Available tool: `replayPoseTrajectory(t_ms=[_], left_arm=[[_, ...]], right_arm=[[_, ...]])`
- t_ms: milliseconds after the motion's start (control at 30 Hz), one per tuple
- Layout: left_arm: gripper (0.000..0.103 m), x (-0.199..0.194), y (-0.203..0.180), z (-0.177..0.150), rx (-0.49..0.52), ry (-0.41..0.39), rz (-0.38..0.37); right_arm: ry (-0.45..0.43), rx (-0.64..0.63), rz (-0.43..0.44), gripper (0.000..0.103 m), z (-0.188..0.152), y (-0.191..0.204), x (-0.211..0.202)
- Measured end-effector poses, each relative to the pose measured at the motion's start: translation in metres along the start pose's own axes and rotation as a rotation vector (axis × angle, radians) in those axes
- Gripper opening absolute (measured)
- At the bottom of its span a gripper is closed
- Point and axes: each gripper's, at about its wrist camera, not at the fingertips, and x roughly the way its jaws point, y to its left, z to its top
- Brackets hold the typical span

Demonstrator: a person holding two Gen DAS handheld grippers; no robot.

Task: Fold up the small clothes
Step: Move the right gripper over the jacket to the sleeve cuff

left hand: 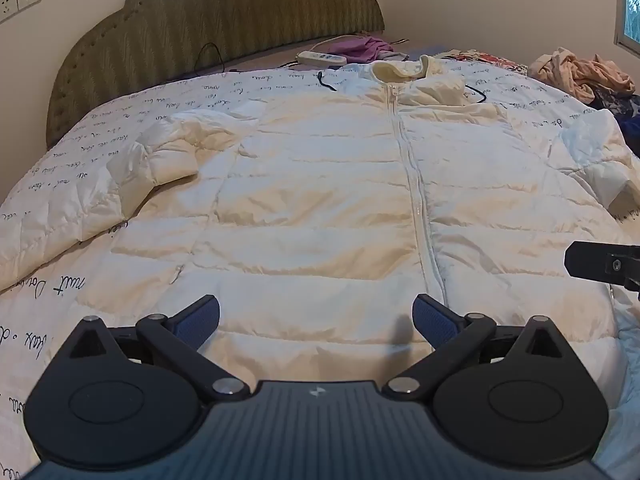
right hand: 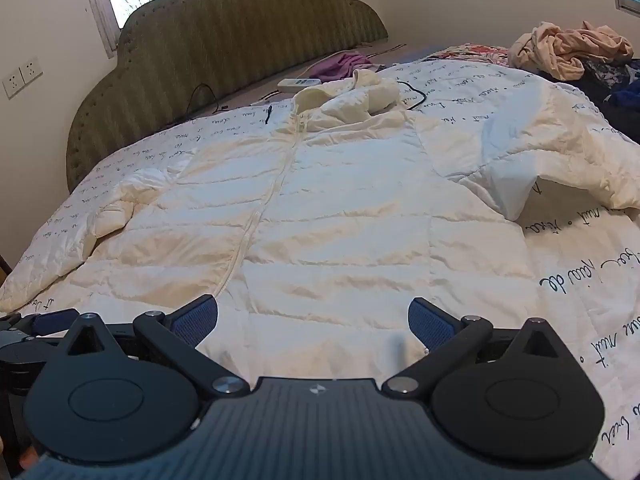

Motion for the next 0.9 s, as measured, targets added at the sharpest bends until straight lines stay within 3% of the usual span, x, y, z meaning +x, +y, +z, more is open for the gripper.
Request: replayPoseTrajectory(t_ms=[400,600,733,900], left_arm=[[0.103,0.004,0.000,0.000,0.004,0.017,0.018],[0.103,0.005,-0.002,-0.002,0.006,0.018,0.014],[0.103,0.004,-0.006,-0.003,0.016,0.020,0.008],[0.103,0.003,-0.007,-0.003,0.014,0.021,0.013]], right_arm=[[0.014,-0.045,0.034,0.103,-0.007,-0.013,-0.001],[-0.024,-0.067,-0.046,0.103,-0.022,-0.037,-0.011],[0.008,-0.037,0.045,0.103,-0.030,-0.048,-0.011],[-0.012,-0.129,0.013,0.103,-0.042,-0.039,-0.010]])
